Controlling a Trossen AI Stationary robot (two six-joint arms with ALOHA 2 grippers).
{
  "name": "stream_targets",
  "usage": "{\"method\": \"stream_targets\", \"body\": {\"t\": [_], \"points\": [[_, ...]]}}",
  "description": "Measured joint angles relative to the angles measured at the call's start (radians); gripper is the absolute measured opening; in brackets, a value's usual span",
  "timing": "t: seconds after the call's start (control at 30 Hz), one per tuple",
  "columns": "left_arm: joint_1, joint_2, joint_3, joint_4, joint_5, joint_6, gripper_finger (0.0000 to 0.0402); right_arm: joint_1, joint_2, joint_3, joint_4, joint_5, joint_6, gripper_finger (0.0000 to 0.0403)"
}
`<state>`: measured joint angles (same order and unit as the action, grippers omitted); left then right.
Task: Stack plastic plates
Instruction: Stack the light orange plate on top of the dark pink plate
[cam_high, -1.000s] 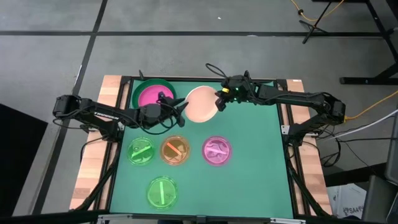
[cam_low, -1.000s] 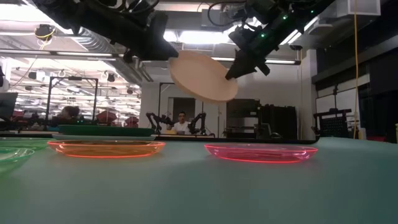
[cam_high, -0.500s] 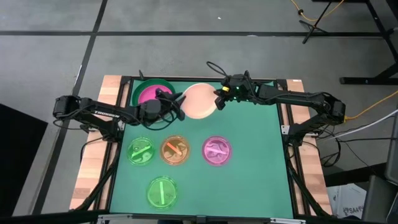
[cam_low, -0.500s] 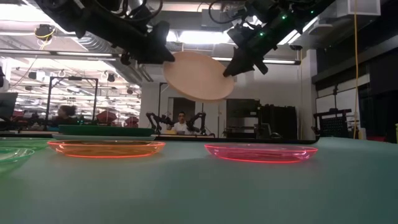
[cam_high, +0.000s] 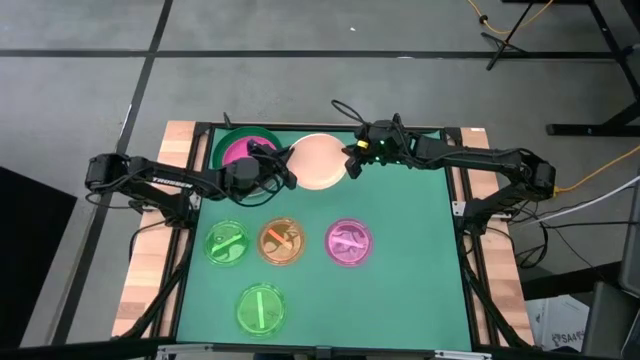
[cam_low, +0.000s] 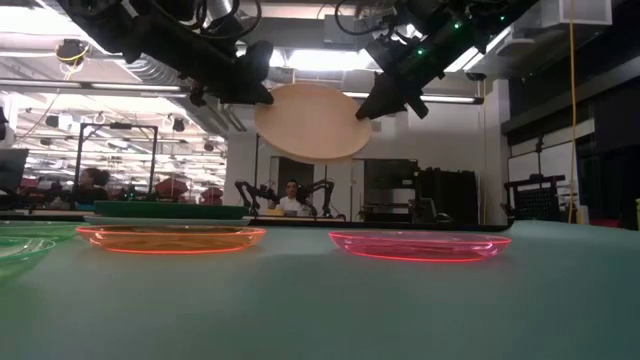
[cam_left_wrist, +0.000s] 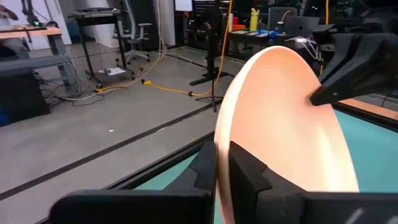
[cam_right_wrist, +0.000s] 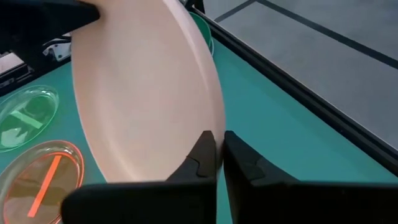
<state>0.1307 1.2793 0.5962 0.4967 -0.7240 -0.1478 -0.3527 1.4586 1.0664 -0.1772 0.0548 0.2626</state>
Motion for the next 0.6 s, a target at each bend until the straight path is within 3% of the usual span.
{"method": "stream_targets", "body": {"t": [0.27,0.6], "points": [[-0.001,0.000,0.000,0.000,-0.011,0.001,0.0012,0.000,0.000,0.000,0.000,-0.048,0.001,0.0012],[-0.002,0.000,0.000,-0.012,-0.007,0.001,0.0010,0.001,0.000,0.000,0.007,-0.057,-0.002,0.0086]]}}
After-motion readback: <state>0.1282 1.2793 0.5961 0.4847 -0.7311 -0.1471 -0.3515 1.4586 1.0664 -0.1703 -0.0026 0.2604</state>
